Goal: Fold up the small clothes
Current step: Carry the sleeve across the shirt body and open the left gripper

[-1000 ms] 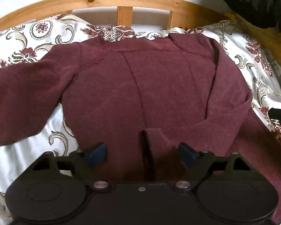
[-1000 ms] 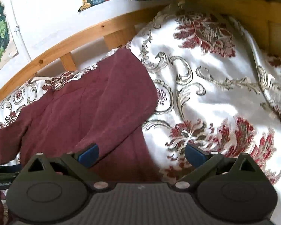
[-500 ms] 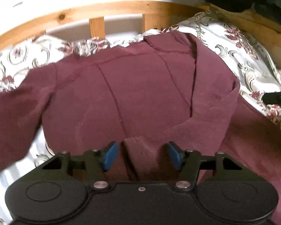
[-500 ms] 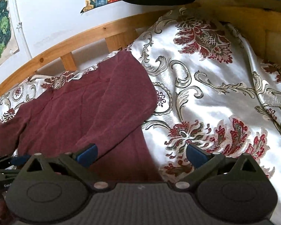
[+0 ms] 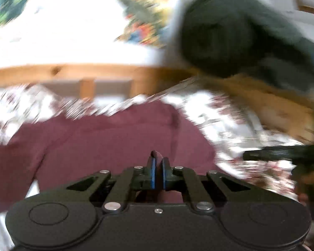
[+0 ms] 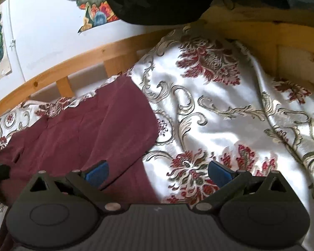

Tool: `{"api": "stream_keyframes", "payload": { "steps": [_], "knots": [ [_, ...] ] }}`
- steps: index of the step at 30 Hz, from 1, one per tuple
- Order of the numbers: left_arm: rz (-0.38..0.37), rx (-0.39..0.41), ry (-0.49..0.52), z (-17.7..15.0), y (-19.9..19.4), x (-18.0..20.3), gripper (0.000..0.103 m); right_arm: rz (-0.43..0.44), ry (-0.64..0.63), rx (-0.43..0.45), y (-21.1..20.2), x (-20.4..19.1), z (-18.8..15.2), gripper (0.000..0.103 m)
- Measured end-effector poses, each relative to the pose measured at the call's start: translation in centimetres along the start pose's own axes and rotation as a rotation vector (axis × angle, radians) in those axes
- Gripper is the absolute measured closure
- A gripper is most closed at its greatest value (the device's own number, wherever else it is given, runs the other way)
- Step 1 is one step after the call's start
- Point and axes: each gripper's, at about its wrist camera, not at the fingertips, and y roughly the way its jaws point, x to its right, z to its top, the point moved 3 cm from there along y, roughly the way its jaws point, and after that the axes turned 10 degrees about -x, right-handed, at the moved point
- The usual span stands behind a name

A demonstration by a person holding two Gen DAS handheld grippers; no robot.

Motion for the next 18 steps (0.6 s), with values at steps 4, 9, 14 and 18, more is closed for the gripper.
{"api": "stream_keyframes", "payload": {
  "steps": [4,9,14,18],
  "knots": [
    [-0.14,-0.057,0.205,-0.6,-1.4,3.3,0.096,-0.005,0.013,0.002,-0.1,0.5,0.1,0.0],
    [-0.295,-0.273,0.338,-3.4,-0.3,6.4,0.085,-0.01,0.023,0.003,-0.1,1.0,0.2,0.0],
    [-0.354,-0.418,0.372,-5.7,1.0,7.6,0.08,0.005,-0.001,-0.009,-0.3,0.7,-0.2,0.0],
    [-0.362,-0.424,0.322,-5.5,0.9,7.3,0.075,0.025,-0.065,-0.04,-0.1,-0.6,-1.0,0.0]
  ]
}}
